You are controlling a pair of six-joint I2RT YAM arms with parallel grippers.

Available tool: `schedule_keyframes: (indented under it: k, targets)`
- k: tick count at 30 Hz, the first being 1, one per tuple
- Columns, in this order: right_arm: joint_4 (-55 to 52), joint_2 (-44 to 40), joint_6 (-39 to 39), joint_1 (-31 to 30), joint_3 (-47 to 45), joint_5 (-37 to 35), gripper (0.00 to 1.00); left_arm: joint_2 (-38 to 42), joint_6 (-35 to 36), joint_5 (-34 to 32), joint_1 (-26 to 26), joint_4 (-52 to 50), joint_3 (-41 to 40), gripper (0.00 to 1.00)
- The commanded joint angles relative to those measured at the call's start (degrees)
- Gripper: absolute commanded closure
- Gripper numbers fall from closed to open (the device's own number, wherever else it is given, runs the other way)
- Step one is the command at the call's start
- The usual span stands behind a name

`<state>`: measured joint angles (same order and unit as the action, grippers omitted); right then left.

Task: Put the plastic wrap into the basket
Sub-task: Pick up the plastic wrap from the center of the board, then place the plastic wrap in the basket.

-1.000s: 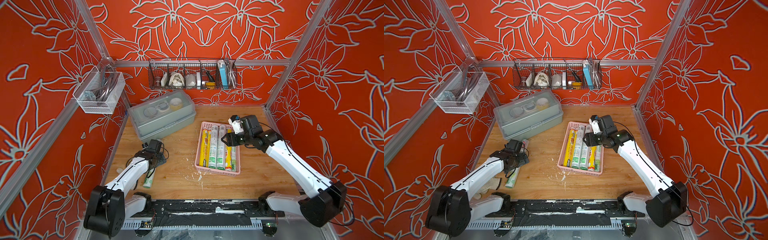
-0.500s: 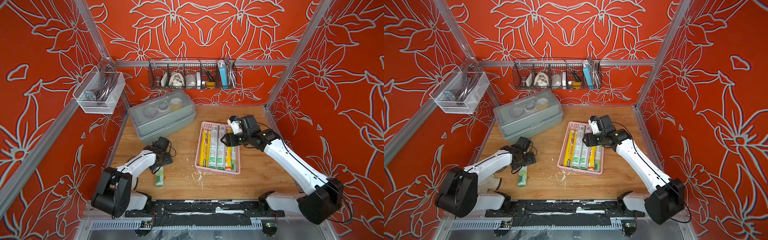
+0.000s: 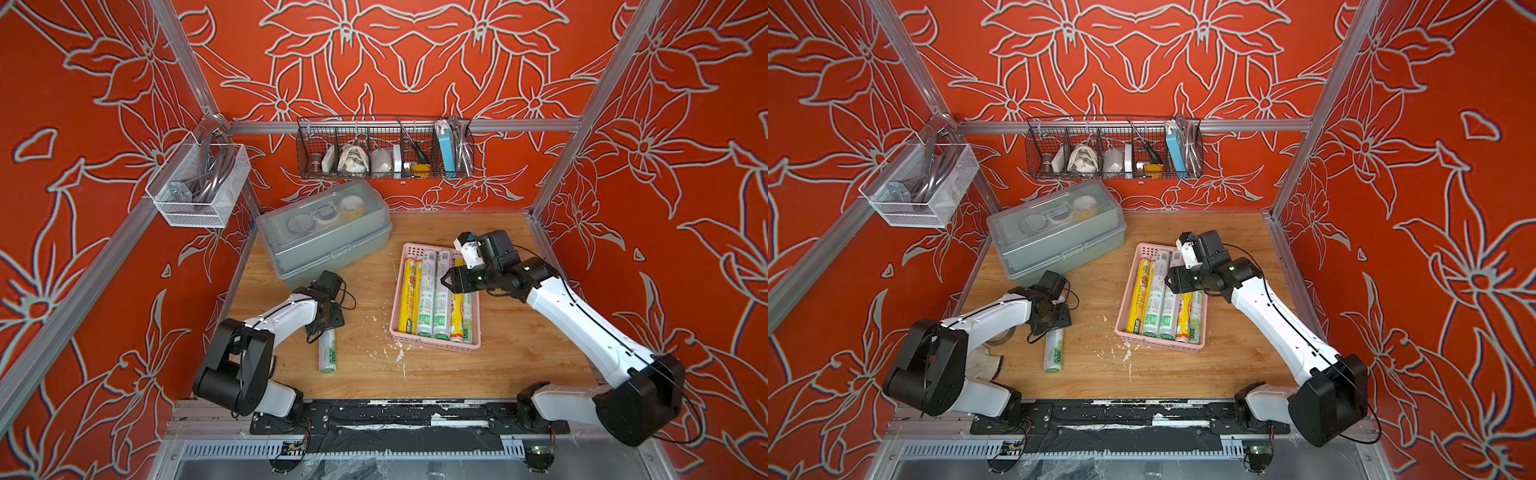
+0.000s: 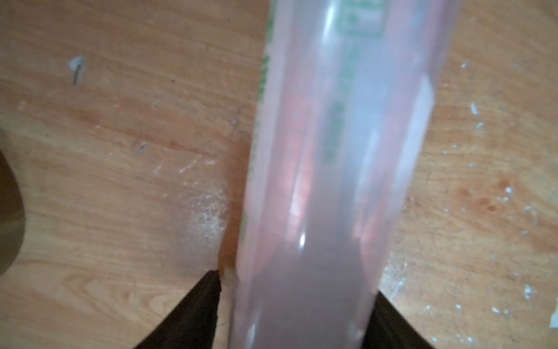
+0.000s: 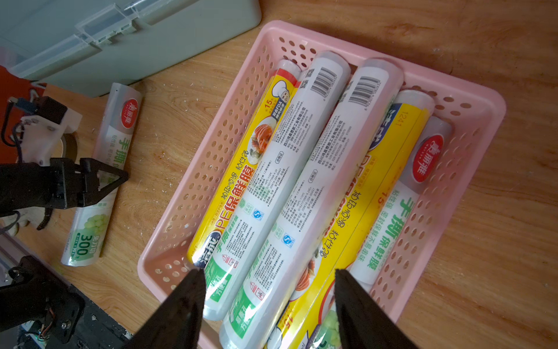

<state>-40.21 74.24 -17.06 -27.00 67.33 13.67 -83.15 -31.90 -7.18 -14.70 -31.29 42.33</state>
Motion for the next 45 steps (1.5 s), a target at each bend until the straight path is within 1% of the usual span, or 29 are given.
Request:
schedule_keyframes:
  k: [1,8,12,15,21,24,28,33,38,45]
  targets:
    - [-0.4,0.9,0.9,0.3,-0.6,1.0,0.32,-1.0,1.0,2.6,-0.4,0.3,0.8,0.38]
    - [-1.4,0.6,1.2,0.6,-0.6,0.0,0.32,-0.8,1.2,2.7,-0.9,0.4,0.7,0.56]
    - [-1.4,-0.3,1.3,0.7,-0.9,-0.7,0.32,0.9,1.2,2.6,-2.4,-0.4,0.8,0.6]
    - [-1.4,-1.1,1.4,0.9,-1.1,-1.4,0.32,2.4,1.0,2.5,-4.4,-2.5,2.4,0.64]
    - [-1.2,-2.7,2.1,1.8,-2.2,-2.5,0.32,4.4,-0.9,2.0,-10.4,-7.2,8.8,0.65]
    - [-1.2,-3.3,2.8,2.8,-3.1,-3.1,0.32,3.5,-1.4,2.0,-13.4,-10.5,13.8,0.66]
    - [-0.7,-4.6,4.2,5.8,-5.3,-3.9,0.32,0.8,-0.9,1.2,-17.1,-16.0,22.5,0.66]
    - [0.5,-5.9,4.1,11.0,-8.0,-1.3,0.32,-2.6,-1.0,-0.1,-20.0,-19.7,33.5,0.66]
    - [2.1,-6.9,3.2,13.7,-10.2,-0.8,0.32,-9.5,-0.8,-0.5,-22.2,-21.3,45.3,0.68]
    - [2.8,-7.7,2.9,15.1,-11.1,-0.6,0.31,-20.1,0.9,-0.8,-24.5,-23.8,58.0,0.68]
